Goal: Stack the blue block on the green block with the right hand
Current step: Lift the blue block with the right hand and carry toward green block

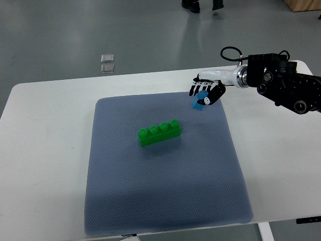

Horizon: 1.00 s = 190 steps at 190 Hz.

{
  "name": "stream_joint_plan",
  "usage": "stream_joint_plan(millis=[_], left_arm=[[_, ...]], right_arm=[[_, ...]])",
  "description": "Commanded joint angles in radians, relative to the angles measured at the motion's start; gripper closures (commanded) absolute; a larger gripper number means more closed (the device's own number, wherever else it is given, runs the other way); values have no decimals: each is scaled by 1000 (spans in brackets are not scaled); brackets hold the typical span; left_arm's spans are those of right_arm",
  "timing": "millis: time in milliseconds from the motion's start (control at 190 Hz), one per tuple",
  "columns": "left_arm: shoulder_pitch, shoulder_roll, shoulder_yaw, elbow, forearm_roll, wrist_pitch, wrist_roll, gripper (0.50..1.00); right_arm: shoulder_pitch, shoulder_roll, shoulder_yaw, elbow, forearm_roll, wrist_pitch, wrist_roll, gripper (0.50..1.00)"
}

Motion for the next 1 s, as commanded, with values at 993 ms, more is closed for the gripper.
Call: stream_joint_plan(millis=[993], left_arm=[[0, 0, -5, 2, 0, 0, 0, 500]], right_arm=[[128, 98, -55, 149, 104, 35, -125, 891]])
